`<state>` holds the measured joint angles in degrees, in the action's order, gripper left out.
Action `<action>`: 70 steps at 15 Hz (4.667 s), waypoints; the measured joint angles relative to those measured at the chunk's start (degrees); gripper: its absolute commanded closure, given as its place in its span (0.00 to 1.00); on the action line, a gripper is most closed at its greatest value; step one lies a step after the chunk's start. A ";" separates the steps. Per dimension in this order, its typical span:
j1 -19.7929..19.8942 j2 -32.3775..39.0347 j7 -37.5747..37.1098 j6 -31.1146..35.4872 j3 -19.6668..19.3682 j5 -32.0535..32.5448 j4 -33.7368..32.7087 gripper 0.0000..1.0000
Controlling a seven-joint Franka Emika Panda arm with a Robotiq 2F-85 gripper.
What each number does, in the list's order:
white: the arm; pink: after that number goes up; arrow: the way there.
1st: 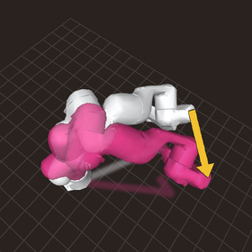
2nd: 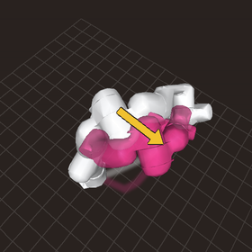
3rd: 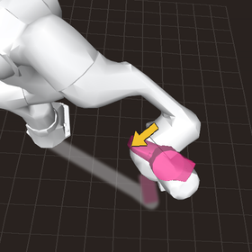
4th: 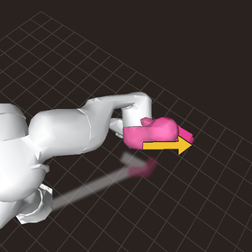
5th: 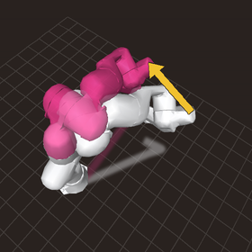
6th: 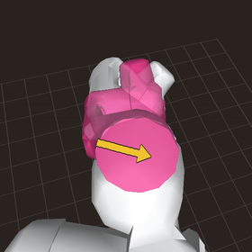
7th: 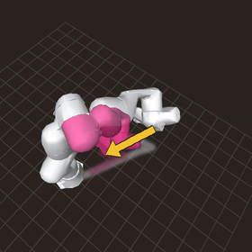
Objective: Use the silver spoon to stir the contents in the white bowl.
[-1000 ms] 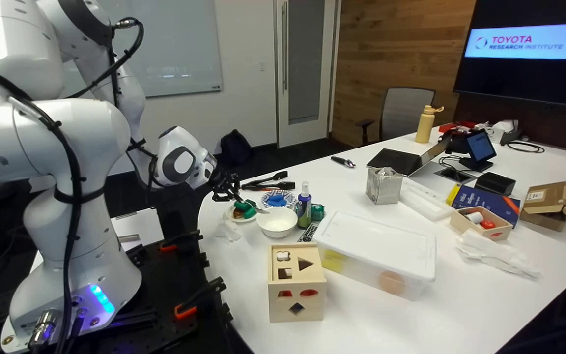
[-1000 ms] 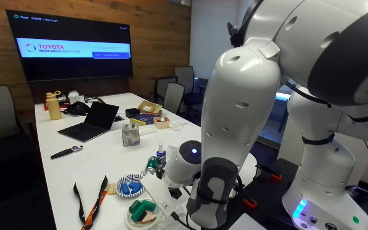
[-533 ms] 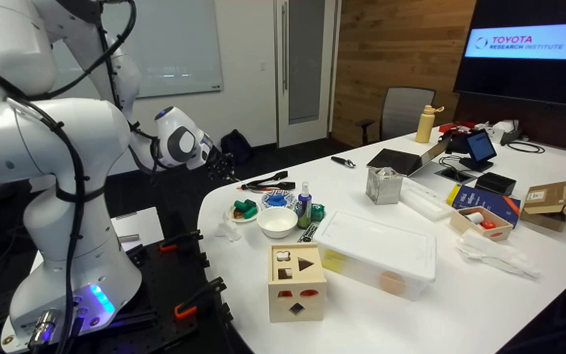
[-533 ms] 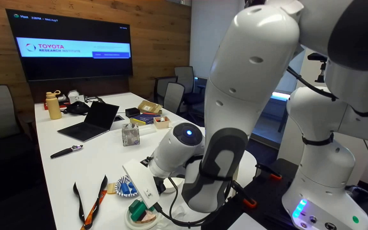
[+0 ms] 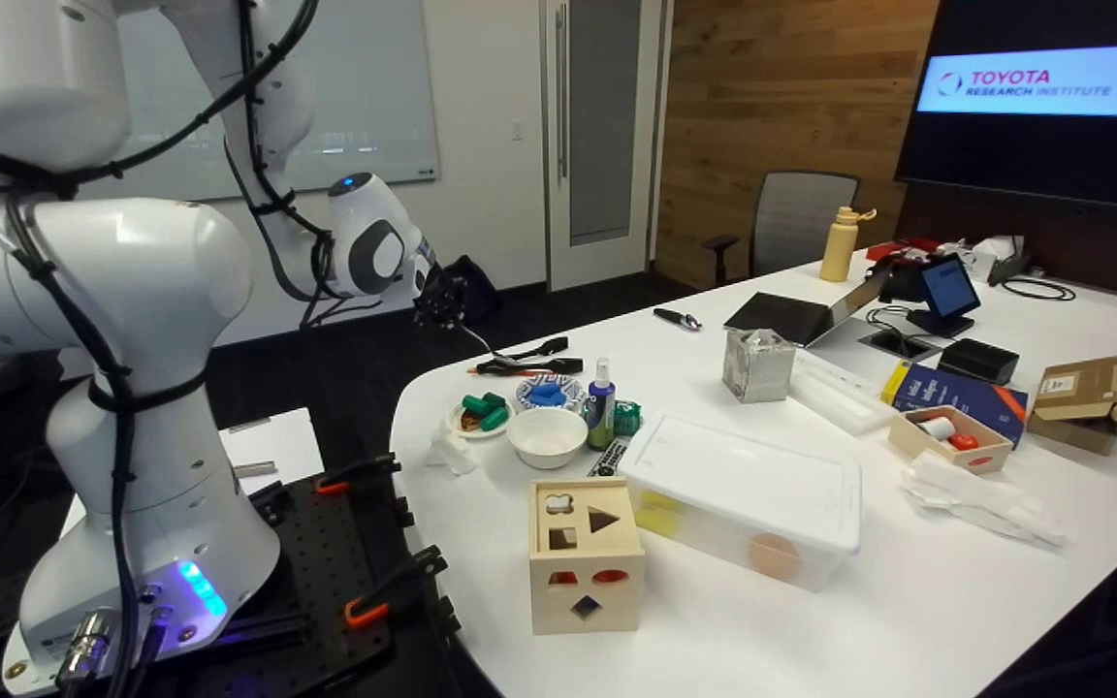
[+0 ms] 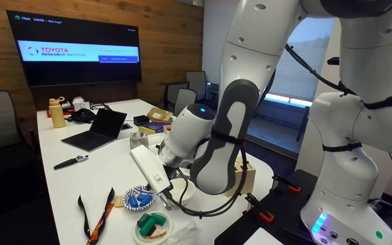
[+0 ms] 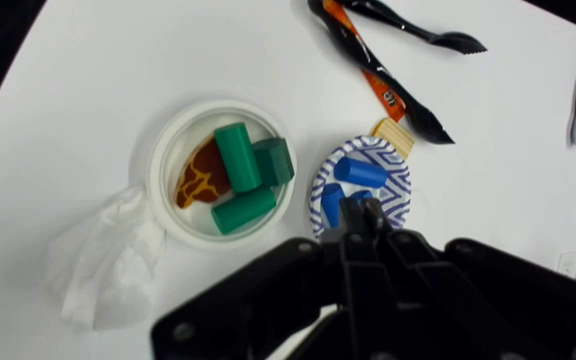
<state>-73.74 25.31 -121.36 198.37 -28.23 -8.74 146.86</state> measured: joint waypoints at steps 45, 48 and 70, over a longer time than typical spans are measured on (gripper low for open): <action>130.25 45.06 1.15 -0.57 69.69 68.14 -5.58 0.99; 130.19 48.01 3.27 -0.57 69.29 68.28 -6.98 0.99; 129.12 53.59 10.85 -1.83 70.68 68.30 -11.50 0.99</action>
<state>55.39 78.91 -110.51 196.54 42.45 59.57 135.35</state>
